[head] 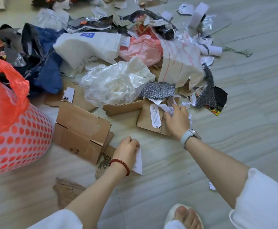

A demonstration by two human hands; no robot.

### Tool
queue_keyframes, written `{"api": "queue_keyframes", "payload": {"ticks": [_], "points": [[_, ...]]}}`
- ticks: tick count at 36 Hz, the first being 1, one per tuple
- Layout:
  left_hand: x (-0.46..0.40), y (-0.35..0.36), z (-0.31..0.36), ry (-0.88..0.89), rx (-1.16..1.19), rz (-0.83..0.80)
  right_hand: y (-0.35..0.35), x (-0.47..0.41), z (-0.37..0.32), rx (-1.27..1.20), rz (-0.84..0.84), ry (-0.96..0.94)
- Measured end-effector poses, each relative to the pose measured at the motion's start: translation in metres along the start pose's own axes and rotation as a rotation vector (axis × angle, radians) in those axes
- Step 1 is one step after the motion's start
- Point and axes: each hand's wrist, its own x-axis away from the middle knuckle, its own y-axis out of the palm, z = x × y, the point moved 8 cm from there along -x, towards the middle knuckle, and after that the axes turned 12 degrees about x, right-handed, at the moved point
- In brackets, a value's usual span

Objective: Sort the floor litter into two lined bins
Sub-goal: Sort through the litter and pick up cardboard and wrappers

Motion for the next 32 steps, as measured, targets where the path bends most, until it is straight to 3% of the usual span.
{"api": "queue_keyframes", "payload": {"ticks": [7, 12, 17, 21, 24, 28, 32], "points": [[-0.005, -0.027, 0.012, 0.103, 0.197, 0.238, -0.043, 0.015, 0.028, -0.345, 0.174, -0.019], [-0.016, -0.038, 0.042, 0.257, 0.294, 0.324, -0.072, 0.031, 0.054, -0.238, 0.306, -0.113], [-0.033, -0.038, 0.066, 0.190, 0.256, 0.272, -0.047, 0.028, 0.070, -0.080, 0.115, -0.060], [-0.048, -0.039, 0.069, 0.023, 0.089, 0.273, -0.021, 0.021, 0.068, 0.267, -0.034, -0.067], [-0.061, -0.030, 0.075, 0.015, -0.074, 0.222, -0.008, 0.015, 0.066, 0.327, -0.076, -0.090], [-0.077, -0.015, 0.076, 0.010, -0.186, 0.138, -0.003, 0.013, 0.066, 0.193, 0.026, -0.133], [-0.079, -0.010, 0.080, 0.006, -0.107, 0.155, -0.004, 0.017, 0.068, 0.111, 0.169, -0.188]]}}
